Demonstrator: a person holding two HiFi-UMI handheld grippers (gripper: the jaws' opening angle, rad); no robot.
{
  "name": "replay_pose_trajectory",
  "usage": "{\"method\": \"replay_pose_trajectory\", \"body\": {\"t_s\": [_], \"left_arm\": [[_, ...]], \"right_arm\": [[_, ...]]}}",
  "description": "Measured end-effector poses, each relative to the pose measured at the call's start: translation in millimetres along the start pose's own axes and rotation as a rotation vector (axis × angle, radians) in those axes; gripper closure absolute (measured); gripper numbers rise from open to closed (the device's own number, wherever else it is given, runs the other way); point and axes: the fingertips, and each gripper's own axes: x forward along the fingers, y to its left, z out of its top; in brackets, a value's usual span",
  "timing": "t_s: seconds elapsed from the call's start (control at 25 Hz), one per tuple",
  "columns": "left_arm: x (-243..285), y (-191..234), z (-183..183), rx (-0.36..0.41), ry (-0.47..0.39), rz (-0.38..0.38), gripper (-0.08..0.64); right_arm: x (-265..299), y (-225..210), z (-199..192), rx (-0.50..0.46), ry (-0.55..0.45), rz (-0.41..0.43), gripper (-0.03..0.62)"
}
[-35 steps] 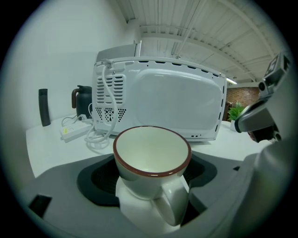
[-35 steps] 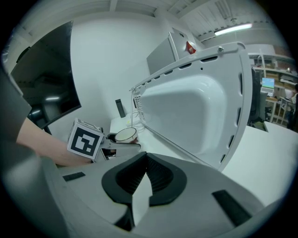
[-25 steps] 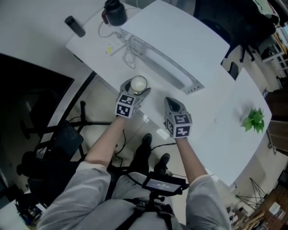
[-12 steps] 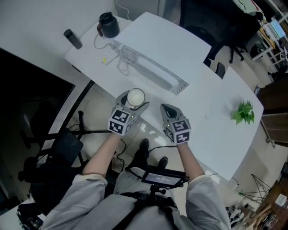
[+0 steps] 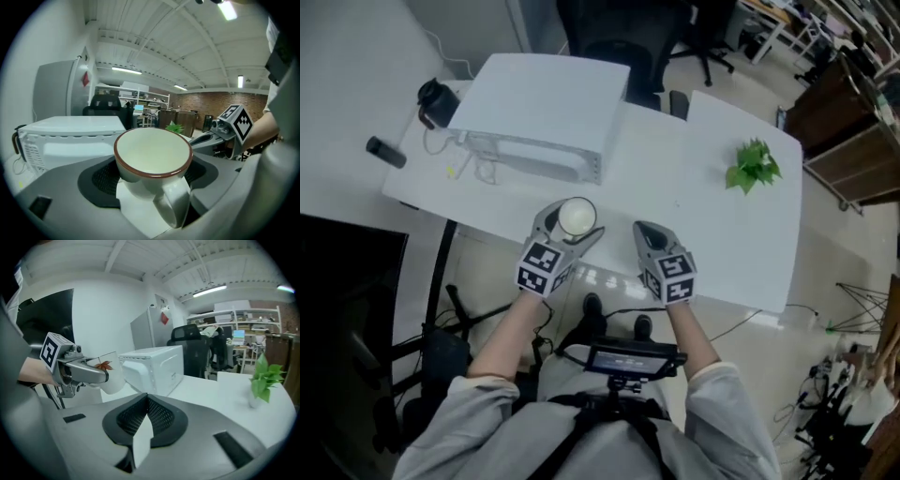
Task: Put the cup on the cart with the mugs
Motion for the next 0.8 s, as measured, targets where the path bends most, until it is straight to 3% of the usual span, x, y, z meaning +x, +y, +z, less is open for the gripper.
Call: {"method": "replay_pose_trajectory", "body": {"t_s": [0.36,0.6,0.8], "left_arm": [[77,-158,50,0.128,-0.004,-0.329,0.16],[118,-291,64,0.216,0.018,-0.502,0.16],[140,-400,68,0.222,0.041,-0.598,0.16]], "right_arm": [[-157,-98,-21,0.129,-0.106,-0.329,0.584],[-290,-163,-80,0.25,-0.15,-0.535,0.584],[-400,-206,-132,0.347,-0.186,-0.648,0.584]]}}
